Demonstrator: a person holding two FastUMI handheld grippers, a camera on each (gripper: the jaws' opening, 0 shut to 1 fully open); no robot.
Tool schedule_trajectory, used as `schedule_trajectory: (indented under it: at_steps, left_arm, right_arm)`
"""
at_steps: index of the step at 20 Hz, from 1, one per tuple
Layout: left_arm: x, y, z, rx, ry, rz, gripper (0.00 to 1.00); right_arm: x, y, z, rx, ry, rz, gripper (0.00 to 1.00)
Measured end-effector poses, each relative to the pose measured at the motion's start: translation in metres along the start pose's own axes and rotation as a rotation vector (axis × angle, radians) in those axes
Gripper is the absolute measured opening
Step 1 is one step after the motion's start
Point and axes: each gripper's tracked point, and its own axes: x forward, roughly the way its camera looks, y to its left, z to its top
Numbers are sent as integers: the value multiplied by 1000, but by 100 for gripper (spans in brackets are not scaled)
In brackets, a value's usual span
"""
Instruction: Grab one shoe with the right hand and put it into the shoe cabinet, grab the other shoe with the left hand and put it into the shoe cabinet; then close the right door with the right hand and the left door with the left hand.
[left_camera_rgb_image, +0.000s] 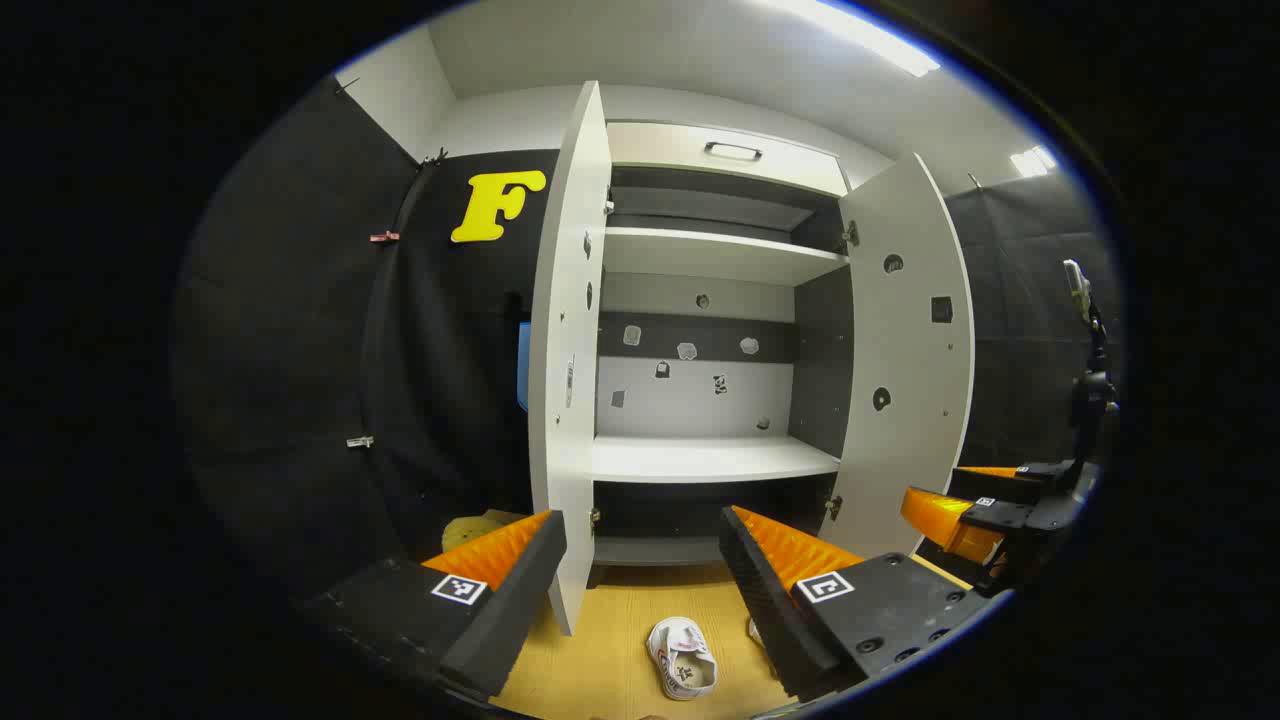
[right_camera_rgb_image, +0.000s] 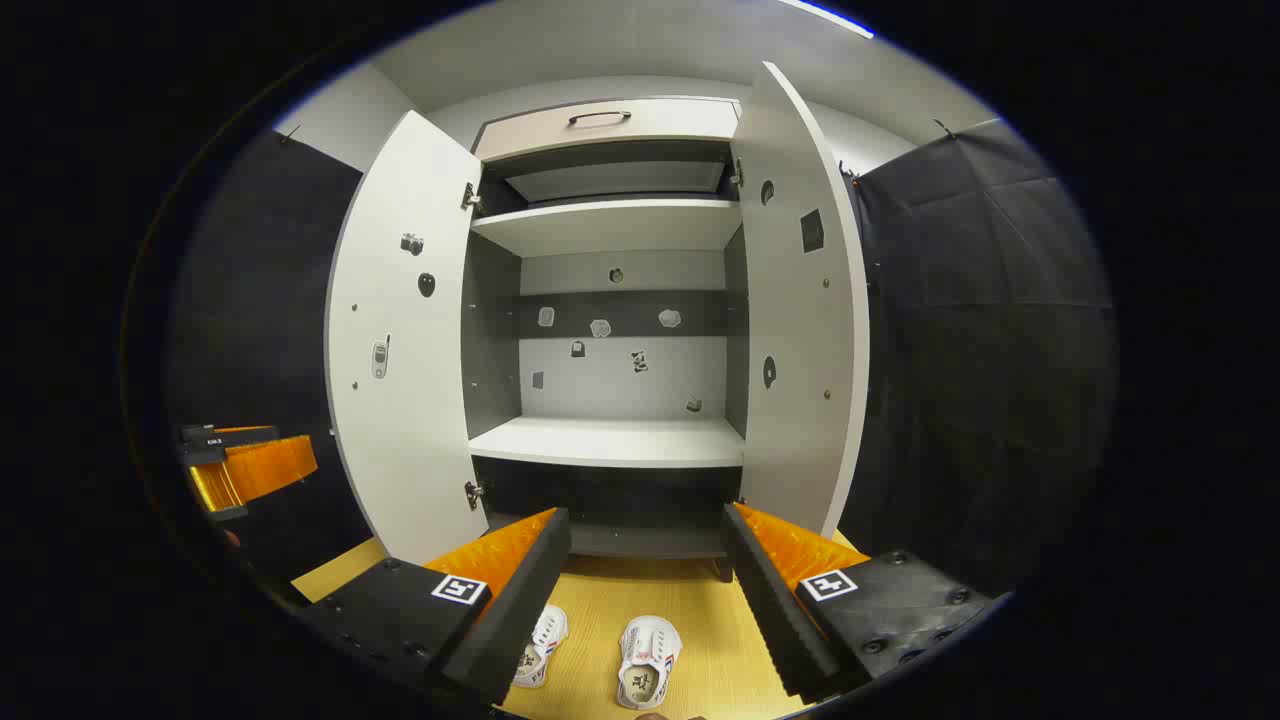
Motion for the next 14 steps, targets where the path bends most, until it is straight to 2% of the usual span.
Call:
schedule_trajectory:
  at_steps: [4,10,14]
  left_arm:
    - [-5,6,2,20,-18,-26,96]
    - [-9,8,-14,1,1,-118,96]
    - [-12,11,-20,-7,8,-141,96]
  right_arm:
    - [-4,5,-1,-6,3,-17,98]
    - [-15,-2,-6,-23,16,-101,98]
    - [-20,4,-17,-28,50,-122,98]
